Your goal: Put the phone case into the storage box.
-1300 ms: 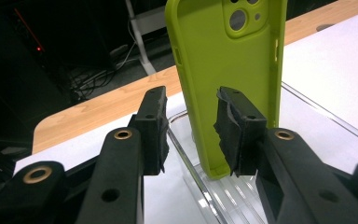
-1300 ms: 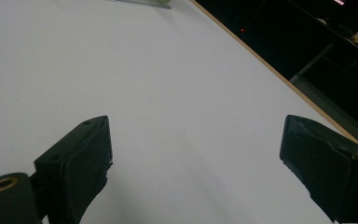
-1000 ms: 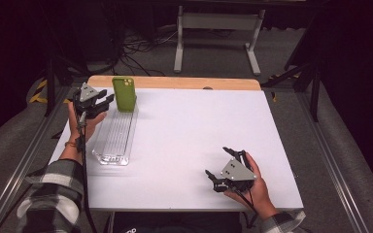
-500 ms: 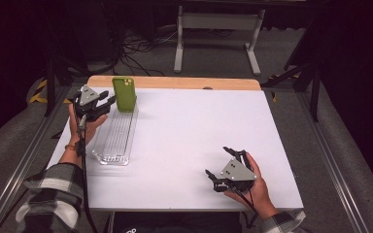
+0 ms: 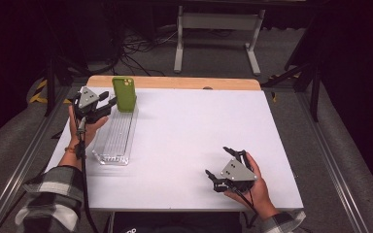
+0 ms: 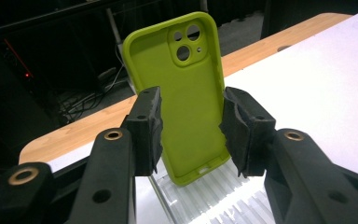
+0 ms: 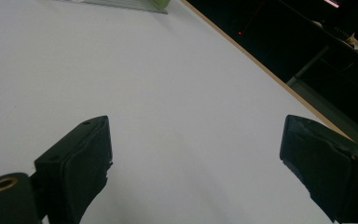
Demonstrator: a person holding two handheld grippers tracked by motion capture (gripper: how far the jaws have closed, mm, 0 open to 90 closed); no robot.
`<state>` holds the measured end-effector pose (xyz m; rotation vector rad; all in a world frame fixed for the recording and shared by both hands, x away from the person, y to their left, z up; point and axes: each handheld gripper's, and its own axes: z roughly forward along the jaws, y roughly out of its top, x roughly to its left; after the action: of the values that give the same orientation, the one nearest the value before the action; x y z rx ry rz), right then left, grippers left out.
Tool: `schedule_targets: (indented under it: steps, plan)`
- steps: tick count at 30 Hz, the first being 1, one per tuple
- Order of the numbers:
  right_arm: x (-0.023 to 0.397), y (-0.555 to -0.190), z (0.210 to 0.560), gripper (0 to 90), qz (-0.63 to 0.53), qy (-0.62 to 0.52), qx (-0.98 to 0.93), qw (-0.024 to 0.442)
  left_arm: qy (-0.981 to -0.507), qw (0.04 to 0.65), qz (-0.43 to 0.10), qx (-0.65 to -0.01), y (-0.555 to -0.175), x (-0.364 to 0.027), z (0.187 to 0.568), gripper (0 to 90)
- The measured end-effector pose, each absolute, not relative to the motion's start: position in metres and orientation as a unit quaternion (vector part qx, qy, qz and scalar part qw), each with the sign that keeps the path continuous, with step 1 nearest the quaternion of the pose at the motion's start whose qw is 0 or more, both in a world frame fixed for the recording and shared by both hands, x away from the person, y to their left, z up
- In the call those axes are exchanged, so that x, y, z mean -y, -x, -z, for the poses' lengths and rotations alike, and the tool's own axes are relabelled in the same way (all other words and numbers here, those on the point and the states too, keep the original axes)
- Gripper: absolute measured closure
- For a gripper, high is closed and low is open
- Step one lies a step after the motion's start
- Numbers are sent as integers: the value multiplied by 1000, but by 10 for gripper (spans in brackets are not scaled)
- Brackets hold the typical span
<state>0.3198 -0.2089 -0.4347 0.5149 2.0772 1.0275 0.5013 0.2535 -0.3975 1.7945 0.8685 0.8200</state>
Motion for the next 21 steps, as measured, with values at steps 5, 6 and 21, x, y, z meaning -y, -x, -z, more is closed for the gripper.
schedule_targets:
  steps: [5, 6, 21]
  plan:
    - [209, -320, 435, 100, -401, -201, -811, 374, -730, 479, -336, -354, -497, -251, 399, 549]
    - [209, -320, 435, 100, -401, -200, -811, 375, -731, 478, -337, -353, -496, -251, 399, 534]
    - [208, -319, 435, 100, -401, -199, -813, 373, -728, 482, -338, -351, -487, -246, 397, 386]
